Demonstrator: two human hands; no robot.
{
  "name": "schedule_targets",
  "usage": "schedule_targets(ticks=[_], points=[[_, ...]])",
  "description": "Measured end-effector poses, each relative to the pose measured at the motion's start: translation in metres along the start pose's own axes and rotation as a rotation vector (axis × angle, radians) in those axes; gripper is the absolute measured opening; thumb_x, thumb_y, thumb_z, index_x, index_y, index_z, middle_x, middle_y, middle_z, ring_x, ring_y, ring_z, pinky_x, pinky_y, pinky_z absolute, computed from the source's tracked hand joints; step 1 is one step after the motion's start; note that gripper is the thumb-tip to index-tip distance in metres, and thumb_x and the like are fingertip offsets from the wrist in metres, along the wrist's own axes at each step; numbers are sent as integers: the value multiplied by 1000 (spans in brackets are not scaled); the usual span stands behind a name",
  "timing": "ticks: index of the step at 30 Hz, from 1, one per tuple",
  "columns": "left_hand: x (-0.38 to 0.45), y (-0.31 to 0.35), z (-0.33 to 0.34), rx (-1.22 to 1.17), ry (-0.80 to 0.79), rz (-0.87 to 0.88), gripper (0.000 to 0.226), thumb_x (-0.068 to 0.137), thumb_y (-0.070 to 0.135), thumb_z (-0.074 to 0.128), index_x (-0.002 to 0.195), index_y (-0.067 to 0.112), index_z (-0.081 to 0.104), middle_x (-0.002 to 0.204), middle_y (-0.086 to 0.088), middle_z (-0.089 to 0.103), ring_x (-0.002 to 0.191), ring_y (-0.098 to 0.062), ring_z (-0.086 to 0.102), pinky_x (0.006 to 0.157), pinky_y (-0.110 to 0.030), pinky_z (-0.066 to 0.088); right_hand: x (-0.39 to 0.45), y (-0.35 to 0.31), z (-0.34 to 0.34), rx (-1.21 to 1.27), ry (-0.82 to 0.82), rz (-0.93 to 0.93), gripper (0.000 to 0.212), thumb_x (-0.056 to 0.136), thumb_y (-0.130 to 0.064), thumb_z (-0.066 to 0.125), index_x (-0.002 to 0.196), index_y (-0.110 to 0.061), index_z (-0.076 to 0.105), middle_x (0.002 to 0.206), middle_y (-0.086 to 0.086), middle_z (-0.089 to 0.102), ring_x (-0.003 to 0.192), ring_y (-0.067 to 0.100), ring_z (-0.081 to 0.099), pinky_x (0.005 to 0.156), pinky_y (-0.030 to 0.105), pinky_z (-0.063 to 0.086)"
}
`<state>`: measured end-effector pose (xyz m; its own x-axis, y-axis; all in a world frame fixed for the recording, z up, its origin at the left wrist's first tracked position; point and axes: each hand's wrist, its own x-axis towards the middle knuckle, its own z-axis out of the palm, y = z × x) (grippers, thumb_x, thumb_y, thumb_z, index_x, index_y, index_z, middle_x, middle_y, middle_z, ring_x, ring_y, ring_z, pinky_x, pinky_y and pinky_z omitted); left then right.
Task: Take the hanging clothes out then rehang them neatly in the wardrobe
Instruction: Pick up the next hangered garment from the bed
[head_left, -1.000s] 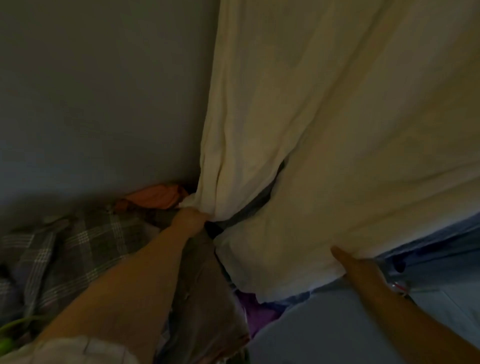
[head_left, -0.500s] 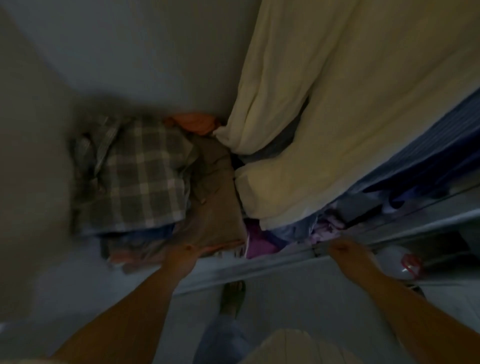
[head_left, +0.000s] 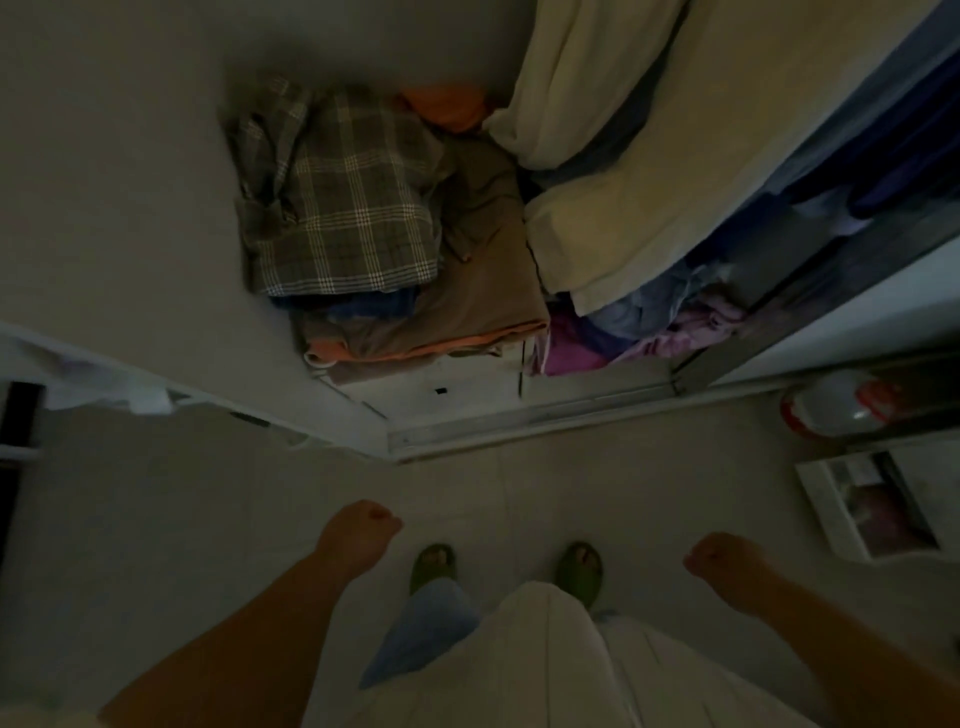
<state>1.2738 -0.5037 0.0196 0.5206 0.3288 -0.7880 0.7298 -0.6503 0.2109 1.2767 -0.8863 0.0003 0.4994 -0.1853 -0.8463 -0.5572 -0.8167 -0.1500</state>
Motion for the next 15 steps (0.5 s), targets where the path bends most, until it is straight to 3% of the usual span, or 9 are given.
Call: schedule_targets(ticks=[2, 4, 6, 8, 10, 12, 15], points=[[7, -10, -9, 20, -7, 57, 27, 89, 23, 58, 108, 5, 64, 116, -18, 63, 107, -32, 60, 92, -36, 47, -7, 8, 24, 89, 66, 46, 14, 86, -17, 63, 86, -4, 67, 100, 20, 64, 94, 33, 59, 86, 30, 44], [17, -16, -21, 38, -35, 138, 19, 89, 23, 56, 101, 10, 64, 111, -14, 64, 103, -30, 61, 88, -34, 48, -12, 12, 50, 212, 135, 104, 20, 83, -11, 67, 65, -9, 60, 77, 15, 59, 60, 22, 48, 66, 25, 43], [32, -27, -34, 75, -76, 226, 15, 89, 23, 55, 97, 13, 62, 103, -9, 63, 99, -28, 62, 83, -34, 48, -18, 15, 82, 279, 173, 171, 16, 85, -12, 65, 72, -3, 64, 72, 14, 59, 52, 15, 40, 55, 22, 40], [44, -41, -49, 184, -124, 300, 17, 89, 25, 54, 99, 14, 61, 99, -6, 60, 93, -25, 60, 75, -31, 44, -35, 10, 120, 268, 166, 249, 19, 88, -21, 57, 87, -5, 68, 71, 6, 56, 59, 18, 47, 69, 26, 47], [55, -58, -64, 327, -171, 352, 14, 90, 26, 52, 97, 18, 61, 98, -3, 57, 89, -20, 55, 74, -26, 40, -68, -9, 162, 254, 173, 296, 25, 90, -24, 52, 101, -6, 66, 83, 6, 58, 80, 26, 57, 85, 34, 48], [59, -73, -79, 462, -191, 379, 8, 91, 27, 51, 88, 22, 56, 97, -1, 54, 88, -19, 51, 75, -25, 38, -107, -36, 208, 274, 142, 329, 27, 94, -23, 47, 109, -7, 62, 103, 11, 62, 98, 26, 59, 85, 32, 45], [61, -87, -90, 622, -214, 450, 10, 91, 27, 52, 95, 18, 55, 98, -3, 51, 88, -21, 49, 76, -26, 38, -152, -59, 279, 411, 115, 405, 29, 93, -28, 49, 112, -9, 61, 112, 11, 63, 95, 21, 59, 82, 28, 44]])
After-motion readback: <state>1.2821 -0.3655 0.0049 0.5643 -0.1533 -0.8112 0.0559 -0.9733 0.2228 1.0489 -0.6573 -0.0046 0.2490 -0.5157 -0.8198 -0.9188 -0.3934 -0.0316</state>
